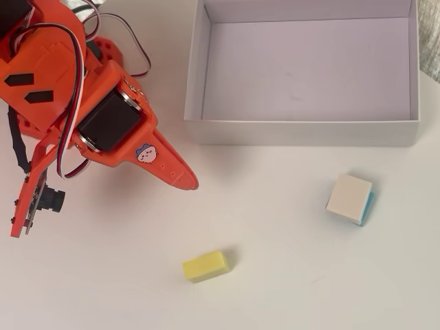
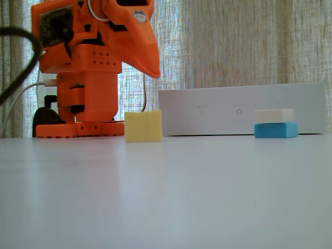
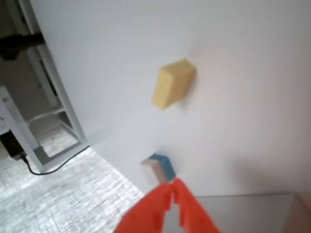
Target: Grasp the pink cuboid and put it in the bin.
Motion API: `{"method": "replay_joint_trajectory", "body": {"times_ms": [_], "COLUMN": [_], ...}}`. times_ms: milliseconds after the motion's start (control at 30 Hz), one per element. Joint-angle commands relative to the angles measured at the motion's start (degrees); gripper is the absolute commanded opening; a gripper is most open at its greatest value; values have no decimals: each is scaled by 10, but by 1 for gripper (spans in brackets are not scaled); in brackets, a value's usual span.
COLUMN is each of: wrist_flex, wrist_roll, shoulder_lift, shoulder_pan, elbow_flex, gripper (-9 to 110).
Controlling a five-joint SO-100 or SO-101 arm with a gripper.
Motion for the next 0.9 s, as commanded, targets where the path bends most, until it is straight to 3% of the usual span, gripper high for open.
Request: {"method": "replay_joint_trajectory", "body": {"times_ms": [0, 867], "wrist_flex": [7, -3], "wrist_roll": [-8, -1], "shoulder_lift": [4, 4], "shoulder_pan": [5, 8], "elbow_flex": [4, 32], "gripper": [-8, -8]}}
